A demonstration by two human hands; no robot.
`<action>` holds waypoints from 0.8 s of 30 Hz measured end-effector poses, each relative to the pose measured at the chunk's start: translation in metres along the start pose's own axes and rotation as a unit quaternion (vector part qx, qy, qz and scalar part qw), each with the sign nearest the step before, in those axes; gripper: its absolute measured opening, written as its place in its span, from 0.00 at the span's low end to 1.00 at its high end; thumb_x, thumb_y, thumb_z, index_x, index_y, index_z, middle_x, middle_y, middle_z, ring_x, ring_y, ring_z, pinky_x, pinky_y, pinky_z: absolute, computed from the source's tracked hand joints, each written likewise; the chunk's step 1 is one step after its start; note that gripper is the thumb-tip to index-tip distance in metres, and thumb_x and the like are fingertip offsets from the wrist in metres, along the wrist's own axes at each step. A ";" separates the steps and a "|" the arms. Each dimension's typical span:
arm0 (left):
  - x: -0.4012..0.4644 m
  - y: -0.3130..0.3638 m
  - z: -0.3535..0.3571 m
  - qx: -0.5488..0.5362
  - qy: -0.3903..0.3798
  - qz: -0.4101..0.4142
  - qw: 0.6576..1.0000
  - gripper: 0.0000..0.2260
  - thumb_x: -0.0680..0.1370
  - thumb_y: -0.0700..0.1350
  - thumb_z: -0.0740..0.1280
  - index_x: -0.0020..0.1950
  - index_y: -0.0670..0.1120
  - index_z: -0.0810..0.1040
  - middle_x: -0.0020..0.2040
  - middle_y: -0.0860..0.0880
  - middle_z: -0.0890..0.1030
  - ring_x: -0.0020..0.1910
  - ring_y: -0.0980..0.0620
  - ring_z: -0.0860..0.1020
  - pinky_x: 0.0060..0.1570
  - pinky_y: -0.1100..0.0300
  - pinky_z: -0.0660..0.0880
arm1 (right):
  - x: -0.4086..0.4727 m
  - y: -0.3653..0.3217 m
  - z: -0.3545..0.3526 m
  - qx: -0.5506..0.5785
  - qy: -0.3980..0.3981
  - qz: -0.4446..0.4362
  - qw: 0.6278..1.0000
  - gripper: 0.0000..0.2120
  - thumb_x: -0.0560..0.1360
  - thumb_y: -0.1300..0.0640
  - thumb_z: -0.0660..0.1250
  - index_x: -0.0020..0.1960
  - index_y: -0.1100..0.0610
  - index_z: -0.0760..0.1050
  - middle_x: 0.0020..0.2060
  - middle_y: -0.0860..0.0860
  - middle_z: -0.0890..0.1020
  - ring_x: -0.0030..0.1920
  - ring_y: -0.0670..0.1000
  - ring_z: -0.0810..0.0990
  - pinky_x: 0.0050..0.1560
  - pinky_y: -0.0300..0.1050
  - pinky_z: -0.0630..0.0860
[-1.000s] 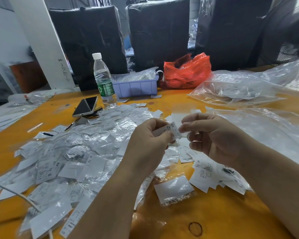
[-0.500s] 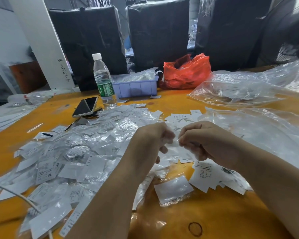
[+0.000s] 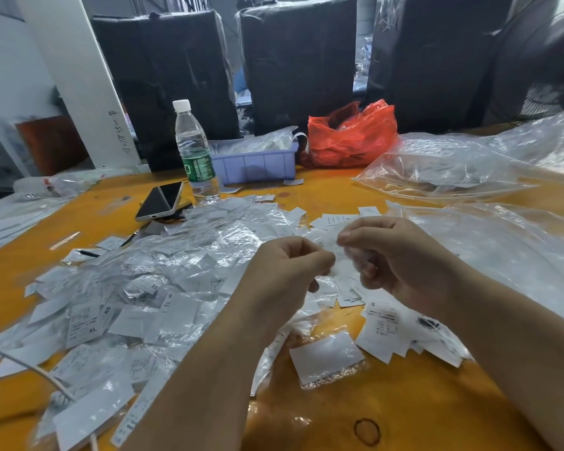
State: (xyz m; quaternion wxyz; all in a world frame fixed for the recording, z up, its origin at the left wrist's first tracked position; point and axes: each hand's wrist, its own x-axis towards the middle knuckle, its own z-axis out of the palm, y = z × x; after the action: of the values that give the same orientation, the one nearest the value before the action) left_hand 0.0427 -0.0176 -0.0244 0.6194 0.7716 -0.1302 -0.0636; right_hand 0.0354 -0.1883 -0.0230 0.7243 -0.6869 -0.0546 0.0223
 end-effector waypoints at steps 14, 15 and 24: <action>-0.001 -0.001 0.002 -0.037 0.042 0.030 0.998 0.11 0.74 0.52 0.71 0.42 0.45 0.82 0.35 0.53 0.81 0.31 0.59 0.75 0.30 0.62 0.71 | -0.001 0.005 0.005 0.086 -0.008 0.039 0.995 0.04 0.67 0.59 0.71 0.40 0.57 0.85 0.30 0.51 0.76 0.27 0.47 0.70 0.26 0.38 0.68; -0.002 -0.001 0.002 -0.039 0.040 0.036 0.998 0.09 0.75 0.51 0.71 0.43 0.46 0.82 0.36 0.54 0.82 0.32 0.59 0.76 0.30 0.62 0.72 | -0.001 0.005 0.004 0.081 0.011 0.040 0.996 0.04 0.69 0.60 0.70 0.40 0.57 0.85 0.31 0.51 0.77 0.28 0.47 0.71 0.26 0.38 0.68; -0.003 -0.003 0.004 0.024 0.023 0.102 0.994 0.09 0.76 0.40 0.70 0.52 0.52 0.79 0.43 0.52 0.82 0.33 0.62 0.77 0.32 0.68 0.73 | 0.000 0.000 0.000 0.082 0.116 0.024 0.990 0.03 0.72 0.63 0.71 0.40 0.59 0.80 0.27 0.49 0.76 0.26 0.45 0.69 0.23 0.36 0.66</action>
State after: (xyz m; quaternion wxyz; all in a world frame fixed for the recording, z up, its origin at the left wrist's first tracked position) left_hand 0.0394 -0.0198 -0.0287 0.6066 0.7702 -0.1957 0.0213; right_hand 0.0357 -0.1884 -0.0230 0.7790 -0.6241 0.0487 -0.0357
